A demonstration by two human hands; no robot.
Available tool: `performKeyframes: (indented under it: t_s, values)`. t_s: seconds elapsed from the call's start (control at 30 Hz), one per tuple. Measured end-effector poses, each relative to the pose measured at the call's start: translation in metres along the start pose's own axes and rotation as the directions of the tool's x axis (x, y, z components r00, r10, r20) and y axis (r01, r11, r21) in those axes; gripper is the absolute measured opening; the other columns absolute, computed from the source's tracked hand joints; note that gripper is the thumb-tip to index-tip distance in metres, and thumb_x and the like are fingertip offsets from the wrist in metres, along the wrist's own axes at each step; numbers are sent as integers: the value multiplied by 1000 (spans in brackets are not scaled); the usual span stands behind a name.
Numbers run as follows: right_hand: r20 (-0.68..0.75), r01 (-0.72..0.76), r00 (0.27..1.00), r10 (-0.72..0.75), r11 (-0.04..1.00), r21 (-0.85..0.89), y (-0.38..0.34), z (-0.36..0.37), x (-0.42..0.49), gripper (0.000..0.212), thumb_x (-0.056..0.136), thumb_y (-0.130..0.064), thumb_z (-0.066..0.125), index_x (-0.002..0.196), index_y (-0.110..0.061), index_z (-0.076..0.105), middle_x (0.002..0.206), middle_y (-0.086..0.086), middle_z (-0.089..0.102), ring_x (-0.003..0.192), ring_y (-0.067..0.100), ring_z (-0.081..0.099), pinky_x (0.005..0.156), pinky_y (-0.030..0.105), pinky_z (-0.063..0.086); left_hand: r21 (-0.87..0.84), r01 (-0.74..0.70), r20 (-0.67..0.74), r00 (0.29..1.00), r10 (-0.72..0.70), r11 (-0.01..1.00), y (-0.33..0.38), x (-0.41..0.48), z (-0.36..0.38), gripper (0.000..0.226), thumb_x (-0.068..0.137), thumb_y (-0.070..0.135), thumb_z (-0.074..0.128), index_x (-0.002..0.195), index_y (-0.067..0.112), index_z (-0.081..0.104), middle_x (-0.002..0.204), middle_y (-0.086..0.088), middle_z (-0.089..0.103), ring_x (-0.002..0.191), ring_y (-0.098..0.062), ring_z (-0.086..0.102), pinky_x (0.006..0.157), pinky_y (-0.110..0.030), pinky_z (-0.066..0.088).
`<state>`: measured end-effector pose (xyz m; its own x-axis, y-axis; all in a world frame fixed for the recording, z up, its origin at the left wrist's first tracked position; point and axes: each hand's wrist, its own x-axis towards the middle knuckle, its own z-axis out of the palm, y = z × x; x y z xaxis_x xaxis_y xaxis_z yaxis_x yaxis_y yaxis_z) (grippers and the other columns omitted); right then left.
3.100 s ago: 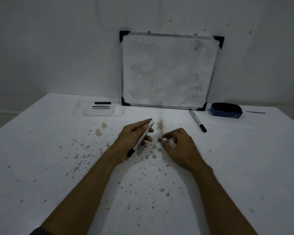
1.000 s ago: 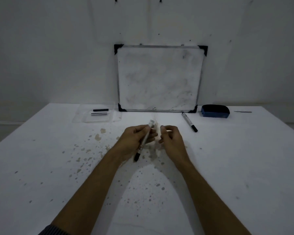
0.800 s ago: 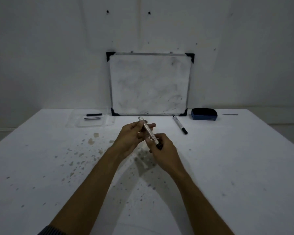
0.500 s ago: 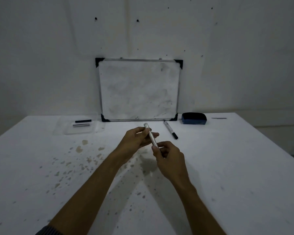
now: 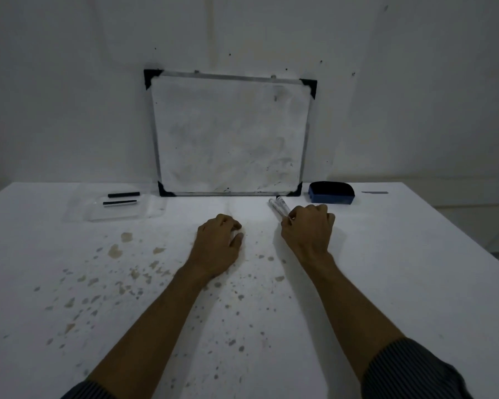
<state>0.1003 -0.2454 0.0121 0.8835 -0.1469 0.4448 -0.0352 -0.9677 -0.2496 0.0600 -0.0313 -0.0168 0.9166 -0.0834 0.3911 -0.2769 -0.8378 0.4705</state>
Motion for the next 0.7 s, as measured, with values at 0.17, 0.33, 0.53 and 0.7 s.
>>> performKeyframes:
  t_s: [0.17, 0.33, 0.53, 0.7]
  values:
    - [39, -43, 999, 37, 985, 168, 0, 13, 4, 22, 86, -30, 68, 97, -11, 71, 94, 10, 68, 90, 27, 61, 77, 40, 52, 21, -19, -10, 1000, 20, 1000, -5, 3, 7, 27, 96, 34, 60, 116, 18, 68, 117, -1, 66, 108, -22, 62, 101, -45, 46]
    - [53, -84, 996, 72, 957, 278, -8, 15, 8, 15, 86, -20, 66, 92, -7, 65, 92, 13, 62, 86, 29, 61, 75, 44, 53, 21, -30, -27, 999, 31, 999, -6, 4, 8, 25, 97, 31, 61, 116, 16, 68, 118, -3, 66, 109, -24, 61, 102, -43, 44]
    - [41, -132, 991, 125, 961, 243, -20, 19, 3, 23, 85, -20, 63, 98, -1, 62, 99, 17, 62, 89, 33, 60, 77, 44, 51, 8, -21, -12, 1000, 21, 1000, -2, 2, 4, 25, 98, 31, 60, 117, 17, 68, 120, -2, 65, 110, -22, 60, 104, -43, 44]
    - [104, -159, 985, 139, 962, 222, -22, 15, 2, 38, 90, -31, 63, 112, -1, 60, 113, 20, 59, 99, 34, 61, 84, 45, 54, -85, 19, -7, 1000, -20, 996, 0, -2, -2, 23, 98, 30, 61, 114, 16, 69, 115, -1, 67, 107, -20, 62, 100, -41, 49]
